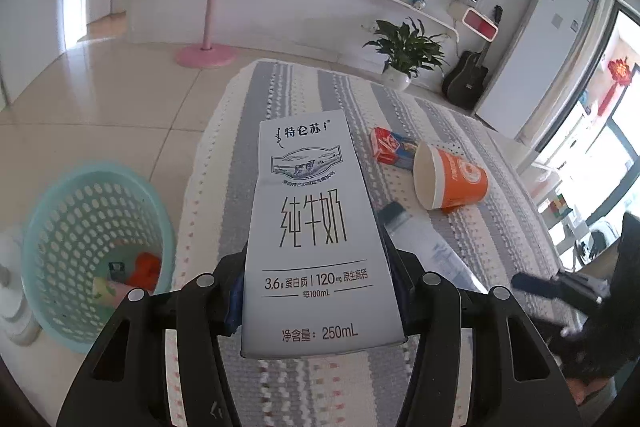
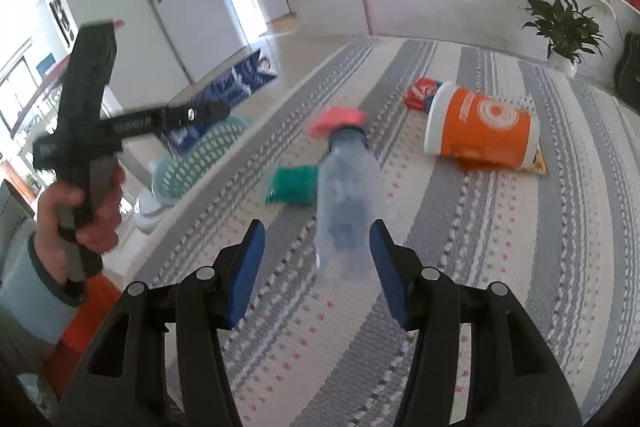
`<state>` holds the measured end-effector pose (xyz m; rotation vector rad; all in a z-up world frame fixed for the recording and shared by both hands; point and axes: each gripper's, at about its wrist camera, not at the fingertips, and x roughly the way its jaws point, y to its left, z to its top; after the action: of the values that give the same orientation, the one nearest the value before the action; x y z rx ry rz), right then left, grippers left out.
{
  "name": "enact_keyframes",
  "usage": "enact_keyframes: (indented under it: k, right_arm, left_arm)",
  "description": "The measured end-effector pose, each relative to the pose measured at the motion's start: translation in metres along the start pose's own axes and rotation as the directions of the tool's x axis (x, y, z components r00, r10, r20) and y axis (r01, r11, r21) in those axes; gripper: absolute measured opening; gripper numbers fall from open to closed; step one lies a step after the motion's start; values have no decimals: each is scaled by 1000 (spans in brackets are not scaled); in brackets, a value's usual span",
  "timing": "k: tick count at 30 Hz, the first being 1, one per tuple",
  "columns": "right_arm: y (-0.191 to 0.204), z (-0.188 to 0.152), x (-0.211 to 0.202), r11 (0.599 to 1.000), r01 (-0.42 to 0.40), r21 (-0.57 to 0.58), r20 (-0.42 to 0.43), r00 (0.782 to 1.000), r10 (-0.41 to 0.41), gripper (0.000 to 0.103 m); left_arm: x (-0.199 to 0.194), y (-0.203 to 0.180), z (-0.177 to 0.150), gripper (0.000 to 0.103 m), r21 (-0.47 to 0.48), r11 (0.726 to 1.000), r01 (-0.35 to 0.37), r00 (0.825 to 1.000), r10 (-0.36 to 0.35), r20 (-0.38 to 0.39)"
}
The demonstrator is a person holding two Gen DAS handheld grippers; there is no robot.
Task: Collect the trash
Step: 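Grasp the white milk carton with the left tool while the right tool grasps the clear bottle, then carry the carton and clear bottle to the basket and open both tools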
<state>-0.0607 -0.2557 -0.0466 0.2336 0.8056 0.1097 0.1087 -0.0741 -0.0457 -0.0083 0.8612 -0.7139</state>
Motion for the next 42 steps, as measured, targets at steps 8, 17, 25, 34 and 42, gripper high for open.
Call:
enact_keyframes:
  k: [8,17,25,34,42]
  right_arm:
    - [-9,8,36,995,100,26,-62,993,-98,51]
    - [-9,16,75,981,194,14,-117,975,-191,52]
    - [-10,25,90,979,202,35,-160,968,-194,53]
    - [-16,27,104,974,204,99,-183,966,-183,53]
    - [-6,54,74,973,112,200,-54,993,-103,52]
  left_arm:
    - [4,2,-5,52,-2,1000,-3,1000,3,-2]
    - [1,-5,-7,52,76,993,-94,995,92,26]
    - [-4,-1,-3,52,76,989,-126,991,123,44]
    - [-15,22,4,53,18,988,-154,986,153,68]
    - [-58,69,18,53,-113,983,-147,973,164,160]
